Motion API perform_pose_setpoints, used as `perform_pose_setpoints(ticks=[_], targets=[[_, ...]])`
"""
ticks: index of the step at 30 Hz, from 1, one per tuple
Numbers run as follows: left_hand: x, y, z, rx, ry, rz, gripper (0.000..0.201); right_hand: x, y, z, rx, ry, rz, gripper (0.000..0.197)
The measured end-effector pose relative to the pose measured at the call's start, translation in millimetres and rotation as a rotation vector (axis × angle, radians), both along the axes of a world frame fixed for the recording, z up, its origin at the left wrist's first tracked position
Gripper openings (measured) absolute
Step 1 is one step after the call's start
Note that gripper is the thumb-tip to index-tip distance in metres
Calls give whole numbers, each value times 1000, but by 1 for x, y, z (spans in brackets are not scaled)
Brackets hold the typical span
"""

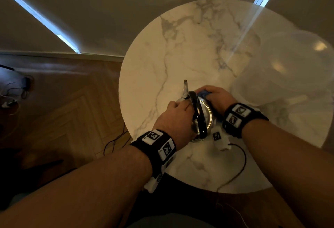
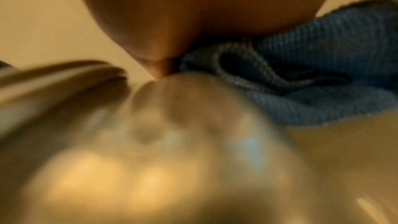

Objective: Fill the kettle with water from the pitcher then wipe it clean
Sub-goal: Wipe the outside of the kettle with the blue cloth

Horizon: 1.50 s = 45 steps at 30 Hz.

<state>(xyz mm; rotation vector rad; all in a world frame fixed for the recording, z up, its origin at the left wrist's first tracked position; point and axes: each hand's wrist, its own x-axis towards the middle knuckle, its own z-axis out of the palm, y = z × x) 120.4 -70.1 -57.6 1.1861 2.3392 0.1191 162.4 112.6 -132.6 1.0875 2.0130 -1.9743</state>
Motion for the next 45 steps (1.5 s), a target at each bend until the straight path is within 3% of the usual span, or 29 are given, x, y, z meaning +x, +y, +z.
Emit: perform_pose_setpoints(ticks=[4, 7, 10, 17, 22, 24, 26, 27, 30, 32, 34, 35, 37, 39, 41, 45], targets=[[0, 0, 1, 1, 11, -25, 71, 16, 2, -1, -85, 3, -53, 34], [-2, -2, -1, 16, 5, -19, 68, 69, 0, -12, 108, -26, -22, 39], [-2, -2, -1, 25, 2, -18, 68, 102, -7, -15, 156, -45, 31, 46], [1, -2, -1, 32, 35, 10, 67, 66, -10, 2, 138, 69, 54, 55], [1, -4, -5, 36, 50, 14, 69, 122, -45, 17, 219, 24, 27, 59], [1, -5, -5, 26, 55, 17, 73, 141, -61, 13, 155, 9, 65, 48], [1, -3, -3, 19, 51, 38, 75, 154, -69, 14, 36, -41, 88, 22], [1, -3, -2, 15, 45, 48, 76, 158, -69, 17, 39, -35, 134, 24], [3, -4, 7, 58, -26, 92, 72, 166, -56, 29, 147, -23, 232, 55], [3, -7, 17, 152, -113, 207, 68, 168, -45, 40, 151, 15, 159, 47], [0, -9, 28, 229, -68, 287, 69, 168, -35, 48, 198, 35, 66, 32], [-3, -8, 34, 259, 8, 258, 68, 167, -29, 51, 218, 22, 14, 25], [-9, 0, 45, 275, 150, 38, 64, 162, -22, 60, 147, 46, -107, 16], [-15, 12, 54, 172, 236, -287, 51, 152, -16, 69, -43, 120, -235, 23], [-19, 26, 63, 8, 297, -507, 30, 142, -12, 81, -304, 121, -394, 28], [-30, 41, 75, -139, 290, -585, 17, 132, 2, 85, -340, -48, -557, 35]])
